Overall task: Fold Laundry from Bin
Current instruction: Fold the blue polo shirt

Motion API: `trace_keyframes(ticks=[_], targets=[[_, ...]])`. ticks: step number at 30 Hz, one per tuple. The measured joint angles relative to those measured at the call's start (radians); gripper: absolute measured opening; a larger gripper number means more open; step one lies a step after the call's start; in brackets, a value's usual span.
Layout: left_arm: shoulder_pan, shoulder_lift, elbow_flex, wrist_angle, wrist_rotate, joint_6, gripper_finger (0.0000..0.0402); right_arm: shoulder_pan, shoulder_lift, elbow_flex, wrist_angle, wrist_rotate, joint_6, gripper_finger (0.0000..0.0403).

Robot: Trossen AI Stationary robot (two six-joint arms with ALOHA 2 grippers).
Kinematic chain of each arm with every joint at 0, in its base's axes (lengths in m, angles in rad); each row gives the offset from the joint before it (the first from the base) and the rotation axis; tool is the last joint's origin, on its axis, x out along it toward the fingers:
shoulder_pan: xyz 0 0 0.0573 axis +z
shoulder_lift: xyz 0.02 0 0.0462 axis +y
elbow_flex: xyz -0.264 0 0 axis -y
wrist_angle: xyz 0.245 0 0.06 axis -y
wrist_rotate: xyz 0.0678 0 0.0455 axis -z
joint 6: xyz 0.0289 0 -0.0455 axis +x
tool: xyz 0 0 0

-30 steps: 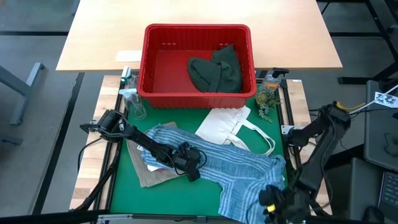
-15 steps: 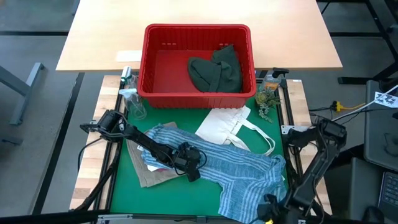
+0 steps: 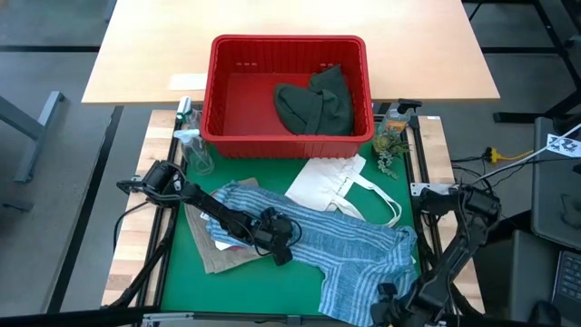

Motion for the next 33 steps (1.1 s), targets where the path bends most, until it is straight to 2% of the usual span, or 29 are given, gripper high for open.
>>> trace_keyframes(ticks=[9, 16, 20, 27, 30, 33], targets=[[0.0, 0.0, 0.0, 0.005, -0.003, 0.0, 0.0001, 0.0, 0.063, 0.005, -0.001, -0.037, -0.01, 0.0149], [-0.002, -0.002, 0.0, 0.052, 0.009, 0.0, 0.0001, 0.001, 0.066, 0.005, -0.025, 0.004, -0.007, 0.0145], [-0.002, -0.002, 0.0, 0.115, 0.057, 0.02, 0.0001, 0.0, 0.067, 0.004, -0.034, 0.01, -0.006, 0.0112], [-0.002, -0.002, 0.001, 0.172, 0.099, 0.061, 0.0001, -0.001, 0.068, 0.001, -0.049, 0.017, -0.005, 0.0009], [-0.004, -0.002, 0.001, 0.223, 0.113, 0.073, 0.0001, -0.001, 0.068, 0.001, -0.048, 0.017, -0.004, 0.0019], [-0.017, -0.003, 0.001, 0.354, 0.156, 0.141, 0.0001, -0.001, 0.068, 0.001, -0.04, 0.017, -0.004, 0.0032]])
